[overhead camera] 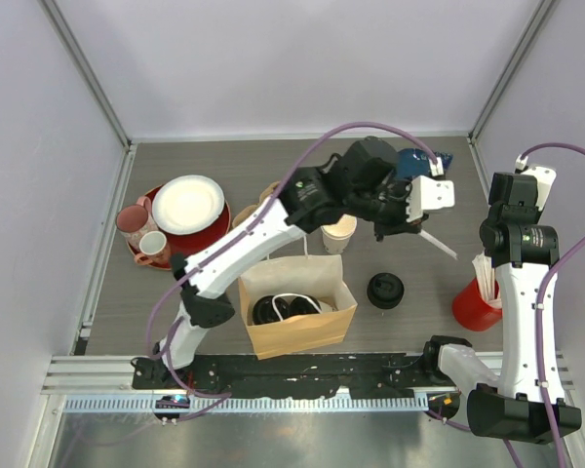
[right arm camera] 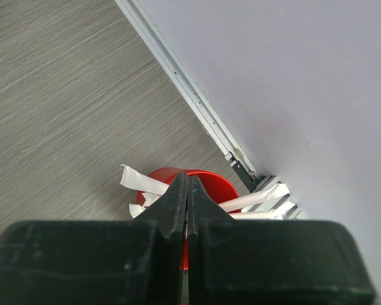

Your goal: Pack the takeout coffee

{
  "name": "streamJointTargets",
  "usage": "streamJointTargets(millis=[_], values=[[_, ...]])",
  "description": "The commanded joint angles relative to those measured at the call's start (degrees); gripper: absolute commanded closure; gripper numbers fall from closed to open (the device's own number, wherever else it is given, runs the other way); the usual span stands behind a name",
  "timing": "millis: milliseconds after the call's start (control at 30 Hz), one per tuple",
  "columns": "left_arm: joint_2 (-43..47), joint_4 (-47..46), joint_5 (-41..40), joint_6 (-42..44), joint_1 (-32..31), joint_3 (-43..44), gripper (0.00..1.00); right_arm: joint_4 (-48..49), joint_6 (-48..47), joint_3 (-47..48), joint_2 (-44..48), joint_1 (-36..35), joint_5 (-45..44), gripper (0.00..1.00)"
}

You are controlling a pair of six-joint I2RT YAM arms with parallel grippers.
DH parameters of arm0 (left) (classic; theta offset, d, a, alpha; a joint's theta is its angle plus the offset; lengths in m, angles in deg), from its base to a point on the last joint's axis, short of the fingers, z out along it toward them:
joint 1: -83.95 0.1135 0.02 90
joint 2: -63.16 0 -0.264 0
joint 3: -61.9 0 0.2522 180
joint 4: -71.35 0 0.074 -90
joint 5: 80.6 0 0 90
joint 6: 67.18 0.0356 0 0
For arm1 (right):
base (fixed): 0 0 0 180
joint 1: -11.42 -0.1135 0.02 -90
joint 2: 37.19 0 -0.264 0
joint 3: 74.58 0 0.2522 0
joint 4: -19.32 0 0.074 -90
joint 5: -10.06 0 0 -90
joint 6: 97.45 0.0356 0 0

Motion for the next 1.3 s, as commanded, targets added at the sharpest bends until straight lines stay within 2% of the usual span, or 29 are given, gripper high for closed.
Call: streamJointTargets(millis=[0,100,300,400,533,633,867,967,1033,1267], values=[[11.78,9.74,-10.49,6.33,0.41,3.26,1.00,1.79,-0.42,-0.09,0.59,0.25,-0.72,0.99],[14.78,13.08,-15.07,6.33,0.77,3.70,1.00,1.88,-0.60,0.00,0.33,0.25,-0.46,0.99],[22.60,19.50,-19.63,4.93,0.77,8.62,1.00,1.88,-0.24,-0.09,-0.11,0.25,0.24,0.99],[27.17,23.38,-22.01,3.70,0.77,8.27,1.00,1.88,-0.42,-0.27,-0.02,0.25,0.42,0.99],[35.25,24.96,-21.15,-0.34,0.77,-0.67,1.00,1.87,-0.42,-0.44,0.24,0.25,0.68,0.99],[38.77,28.39,-23.06,-1.58,0.77,-3.14,1.00,1.88,-0.60,-0.44,0.42,0.25,0.95,0.99],[47.56,32.26,-25.27,2.37,1.20,-15.80,1.00,1.88,-0.60,-0.44,0.33,0.25,1.21,0.99],[49.06,34.36,-23.52,3.25,1.38,-17.66,1.00,1.87,-0.60,-0.62,0.07,0.25,1.21,0.99],[49.59,35.60,-18.78,3.43,1.73,-16.00,1.00,1.87,-0.60,-0.70,-0.02,0.25,1.12,0.99],[51.43,37.27,-13.68,3.43,3.84,-14.23,1.00,1.96,-0.60,-0.70,-0.28,0.25,0.69,0.99]])
